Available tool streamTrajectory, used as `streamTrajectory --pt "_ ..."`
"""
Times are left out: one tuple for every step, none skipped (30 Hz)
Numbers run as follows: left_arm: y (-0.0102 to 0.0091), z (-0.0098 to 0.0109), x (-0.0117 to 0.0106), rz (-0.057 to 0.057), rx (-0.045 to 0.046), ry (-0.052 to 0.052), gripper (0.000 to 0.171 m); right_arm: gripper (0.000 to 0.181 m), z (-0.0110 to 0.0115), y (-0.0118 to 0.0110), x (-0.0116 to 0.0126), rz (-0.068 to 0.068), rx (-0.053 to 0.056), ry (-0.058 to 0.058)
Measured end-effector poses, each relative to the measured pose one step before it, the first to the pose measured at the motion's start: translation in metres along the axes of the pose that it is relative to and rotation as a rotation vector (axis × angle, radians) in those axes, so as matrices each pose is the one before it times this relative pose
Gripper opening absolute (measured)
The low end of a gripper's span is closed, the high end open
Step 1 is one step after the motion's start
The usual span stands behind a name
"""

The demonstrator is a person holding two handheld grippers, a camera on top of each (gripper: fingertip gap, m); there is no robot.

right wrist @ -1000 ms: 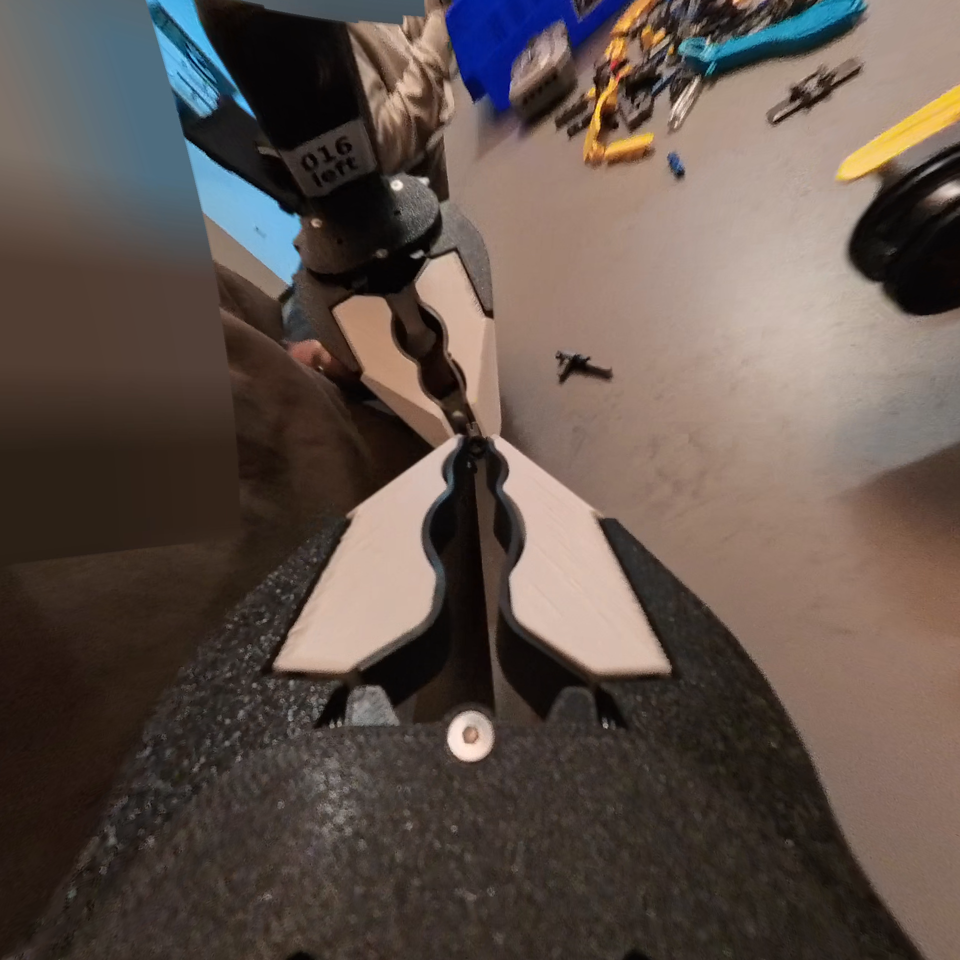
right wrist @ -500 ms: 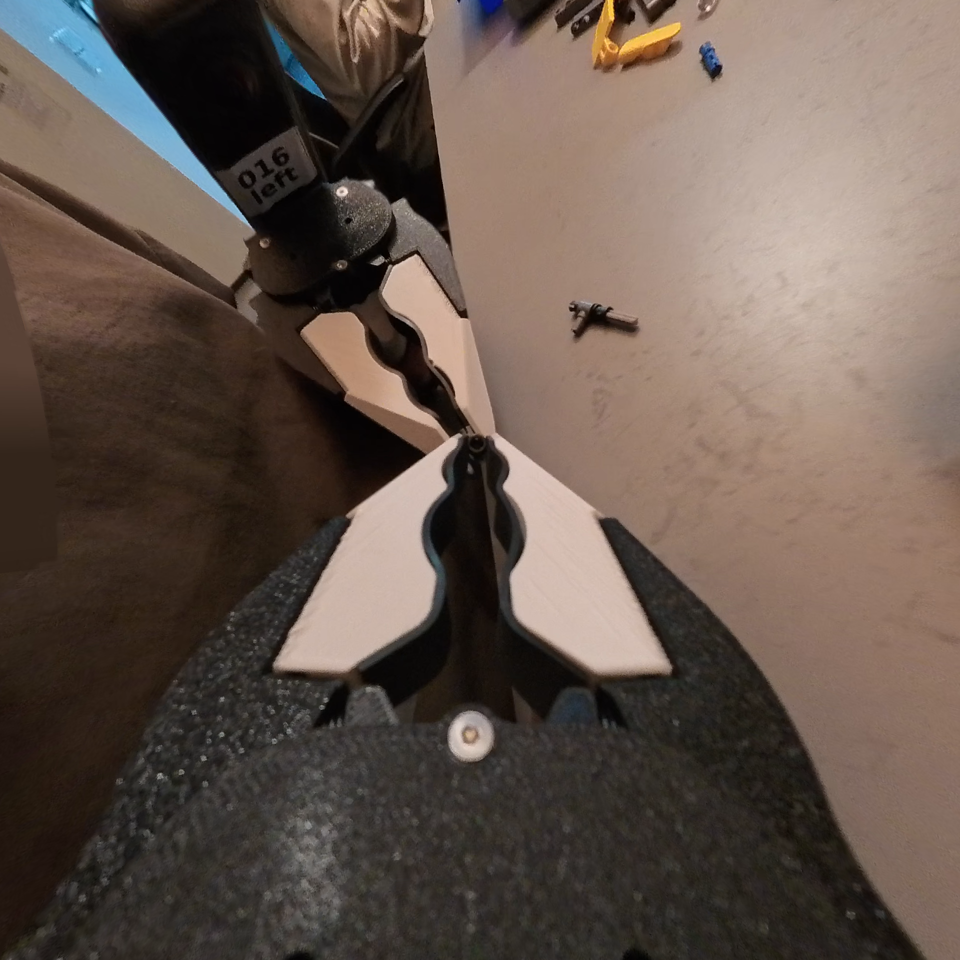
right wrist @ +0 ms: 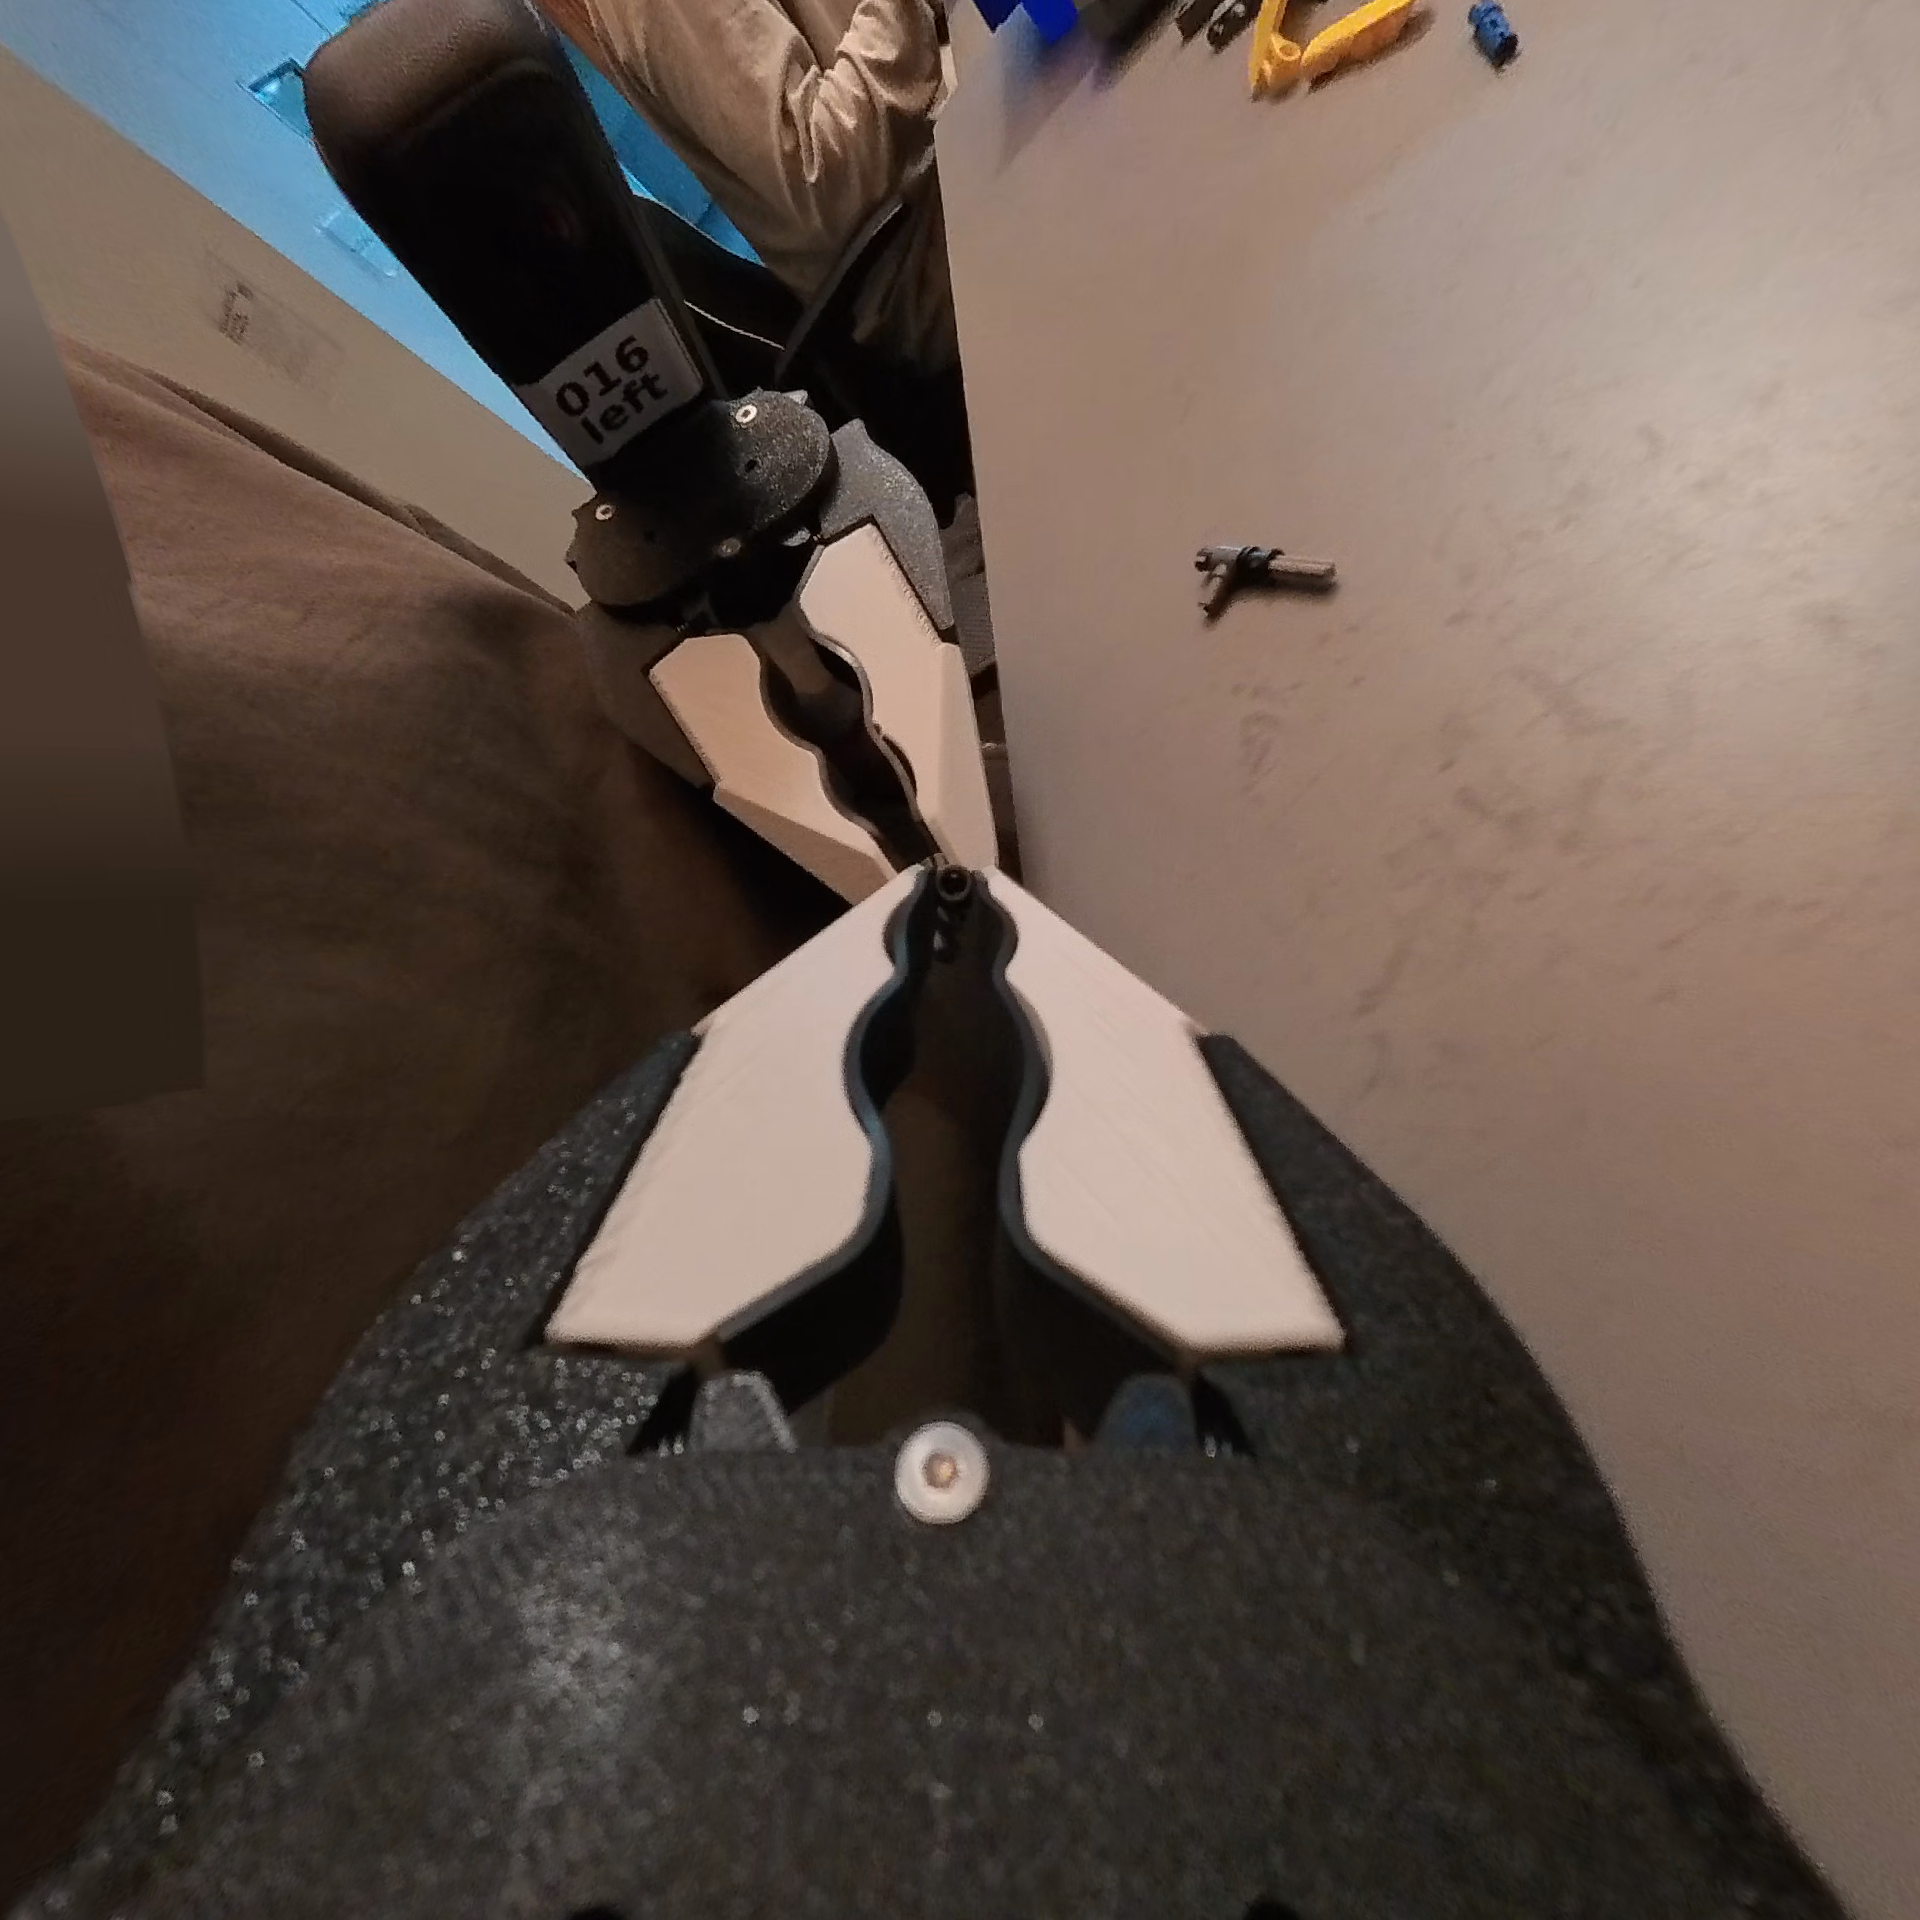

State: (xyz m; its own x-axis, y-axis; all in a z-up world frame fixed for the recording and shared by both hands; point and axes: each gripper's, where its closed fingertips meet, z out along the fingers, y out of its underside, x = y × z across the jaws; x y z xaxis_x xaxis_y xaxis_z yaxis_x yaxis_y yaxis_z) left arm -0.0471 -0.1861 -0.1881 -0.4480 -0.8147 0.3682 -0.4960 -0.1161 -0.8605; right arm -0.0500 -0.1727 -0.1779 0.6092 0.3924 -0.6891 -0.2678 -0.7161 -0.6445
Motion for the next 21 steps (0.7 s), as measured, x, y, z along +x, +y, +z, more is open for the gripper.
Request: streamTrajectory --pt "0.00002 0.00036 -0.00038 0.0032 -0.00184 -0.0024 0.000 0.007 -0.00019 -0.00019 0.00042 0.0050 0.0021 -0.0013" --pt "0.00017 -0.00006 -0.00131 -0.0026 -0.00040 -0.0045 0.000 0.007 0.00013 -0.00105 0.00117 -0.0016 0.0023 0.0077" --pt "-0.00153 -0.00126 -0.00333 -0.0120 0.01332 -0.0104 0.000 0.007 0.00060 -0.00416 0.00168 -0.0167 0.0193 0.0188" --pt "-0.00469 -0.00261 -0.00304 -0.0216 0.03179 0.0029 0.000 0.007 0.00030 -0.00661 0.00012 -0.0364 0.0354 0.0150" --pt "-0.00481 -0.00175 -0.00015 -0.0342 0.02707 0.0277 0.001 0.007 -0.00077 -0.00559 -0.00116 -0.0433 0.0223 0.0063" --pt "-0.00545 -0.00105 0.00197 -0.0364 0.03130 0.0383 0.002 0.009 -0.00142 -0.00375 -0.00071 -0.0484 0.0051 0.0060" --pt "-0.00536 -0.00141 0.00061 -0.0298 0.03244 0.0255 0.002 0.021 -0.00133 -0.00150 0.00195 -0.0490 -0.0057 0.0246" --pt "-0.00040 -0.00035 -0.00225 -0.0295 0.00383 0.0086 0.002 0.035 -0.00220 -0.00203 0.00211 -0.0475 0.0034 0.0260" --pt "-0.00033 -0.00047 -0.00143 -0.0355 0.00826 0.0161 0.002 0.042 -0.00218 -0.00166 -0.00020 -0.0460 0.0046 0.0121" --pt "-0.00234 -0.00133 -0.00017 -0.0494 0.02362 0.0277 0.002 0.045 -0.00204 -0.00181 0.00142 -0.0501 0.0118 0.0259" --pt "-0.00216 -0.00119 0.00077 -0.0625 0.01990 0.0387 0.002 0.049 -0.00162 -0.00127 0.00271 -0.0692 0.0154 0.0414" --pt "-0.00244 -0.00114 0.00161 -0.0683 0.02004 0.0472 0.002 0.048 -0.00139 -0.00049 0.00147 -0.0883 0.0158 0.0413" --pt "-0.00236 -0.00095 0.00184 -0.0652 0.01977 0.0472 0.002 0.049 -0.00158 -0.00077 0.00002 -0.0840 0.0118 0.0369" --pt "-0.00097 -0.00046 0.00170 -0.0606 0.01052 0.0433 0.002 0.048 -0.00149 -0.00132 -0.00246 -0.0794 0.0061 0.0183" --pt "-0.00053 -0.00009 0.00097 -0.0465 0.00878 0.0311 0.002 0.047 -0.00109 -0.00198 -0.00281 -0.0704 0.0076 0.0123" --pt "0.00071 0.00082 0.00084 -0.0366 -0.00036 0.0218 0.002 0.044 -0.00051 -0.00096 -0.00181 -0.0511 0.0014 0.0137" --pt "0.00166 0.00146 0.00118 -0.0277 -0.01117 0.0157 0.002 0.043 0.00062 0.00033 -0.00226 -0.0324 -0.0044 -0.0003" --pt "0.00108 0.00166 0.00140 -0.0141 -0.00848 0.0091 0.002 0.044 0.00149 0.00168 -0.00201 -0.0140 -0.0124 -0.0092" --pt "0.00073 0.00148 0.00122 -0.0100 -0.00819 0.0044 0.002 0.045 0.00164 0.00116 -0.00095 -0.0074 -0.0077 -0.0049" --pt "0.00089 0.00149 0.00126 -0.0075 -0.01020 0.0049 0.002 0.044 0.00118 0.00007 -0.00090 -0.0136 0.0024 -0.0027" --pt "0.00048 0.00109 0.00070 -0.0061 -0.00691 0.0009 0.002 0.043 0.00078 -0.00040 -0.00084 -0.0200 0.0036 0.0004"
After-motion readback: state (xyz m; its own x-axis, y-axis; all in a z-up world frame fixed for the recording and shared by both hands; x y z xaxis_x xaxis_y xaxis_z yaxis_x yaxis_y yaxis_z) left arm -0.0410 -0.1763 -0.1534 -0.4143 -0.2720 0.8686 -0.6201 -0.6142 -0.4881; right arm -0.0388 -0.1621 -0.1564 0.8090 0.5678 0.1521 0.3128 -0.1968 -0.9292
